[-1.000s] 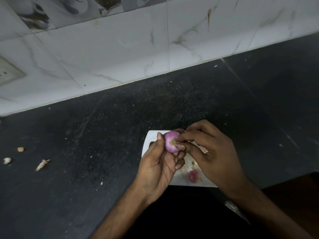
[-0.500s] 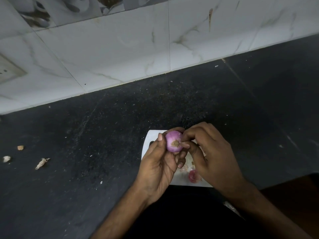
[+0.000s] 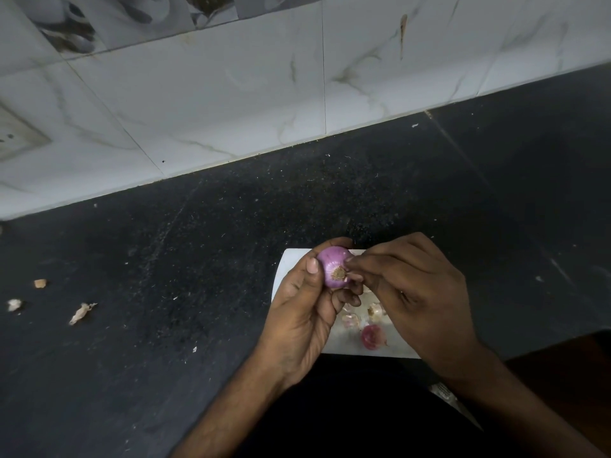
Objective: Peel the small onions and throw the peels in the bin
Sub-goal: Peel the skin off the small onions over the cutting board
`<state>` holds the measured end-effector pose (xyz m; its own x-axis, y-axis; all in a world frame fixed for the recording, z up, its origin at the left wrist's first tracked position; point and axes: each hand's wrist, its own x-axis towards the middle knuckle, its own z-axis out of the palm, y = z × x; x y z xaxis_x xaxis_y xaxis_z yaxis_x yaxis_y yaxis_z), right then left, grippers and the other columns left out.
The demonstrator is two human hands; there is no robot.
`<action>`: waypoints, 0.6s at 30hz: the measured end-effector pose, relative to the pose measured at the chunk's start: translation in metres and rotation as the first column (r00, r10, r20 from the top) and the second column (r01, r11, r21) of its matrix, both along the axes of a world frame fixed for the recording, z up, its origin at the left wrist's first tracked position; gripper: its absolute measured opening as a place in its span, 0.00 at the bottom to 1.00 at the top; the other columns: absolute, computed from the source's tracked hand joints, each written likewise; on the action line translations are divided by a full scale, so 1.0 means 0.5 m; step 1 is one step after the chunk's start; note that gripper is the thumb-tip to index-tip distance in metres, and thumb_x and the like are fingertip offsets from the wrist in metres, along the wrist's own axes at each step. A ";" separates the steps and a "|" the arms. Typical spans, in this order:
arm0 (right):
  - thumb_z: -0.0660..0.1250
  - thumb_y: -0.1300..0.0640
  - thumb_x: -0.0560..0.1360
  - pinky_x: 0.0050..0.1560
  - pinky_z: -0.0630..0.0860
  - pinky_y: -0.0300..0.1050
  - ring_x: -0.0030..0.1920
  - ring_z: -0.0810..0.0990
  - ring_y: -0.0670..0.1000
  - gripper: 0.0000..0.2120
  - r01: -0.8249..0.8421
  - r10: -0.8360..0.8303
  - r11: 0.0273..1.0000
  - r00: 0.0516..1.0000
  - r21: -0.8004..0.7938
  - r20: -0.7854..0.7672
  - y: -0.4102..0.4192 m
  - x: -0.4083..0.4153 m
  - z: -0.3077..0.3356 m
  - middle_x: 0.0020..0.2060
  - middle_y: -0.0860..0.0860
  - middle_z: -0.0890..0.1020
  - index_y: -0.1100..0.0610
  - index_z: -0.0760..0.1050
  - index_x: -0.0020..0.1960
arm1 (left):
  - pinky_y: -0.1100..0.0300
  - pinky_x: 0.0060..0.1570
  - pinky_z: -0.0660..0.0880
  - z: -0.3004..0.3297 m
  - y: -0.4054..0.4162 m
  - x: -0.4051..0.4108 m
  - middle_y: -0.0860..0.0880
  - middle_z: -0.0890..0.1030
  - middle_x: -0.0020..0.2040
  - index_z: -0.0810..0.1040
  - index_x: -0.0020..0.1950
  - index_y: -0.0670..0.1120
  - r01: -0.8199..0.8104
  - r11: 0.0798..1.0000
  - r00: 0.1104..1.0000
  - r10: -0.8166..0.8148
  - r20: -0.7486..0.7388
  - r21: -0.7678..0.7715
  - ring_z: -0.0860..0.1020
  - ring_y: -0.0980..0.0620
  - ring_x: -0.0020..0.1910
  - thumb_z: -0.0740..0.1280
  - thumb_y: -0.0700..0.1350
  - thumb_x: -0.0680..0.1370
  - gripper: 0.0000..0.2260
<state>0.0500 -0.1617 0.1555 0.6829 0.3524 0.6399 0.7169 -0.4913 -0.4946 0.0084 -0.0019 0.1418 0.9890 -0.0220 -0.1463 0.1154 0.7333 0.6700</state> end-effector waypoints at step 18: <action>0.62 0.54 0.82 0.44 0.75 0.40 0.48 0.78 0.44 0.04 -0.045 0.056 0.996 0.986 0.073 -0.159 0.006 -0.005 0.009 0.49 0.38 0.76 0.51 0.76 0.53 | 0.59 0.49 0.81 0.004 -0.001 0.003 0.40 0.81 0.53 0.74 0.68 0.37 -0.010 0.998 0.998 0.006 0.059 0.070 0.83 0.49 0.49 0.73 0.52 0.77 0.26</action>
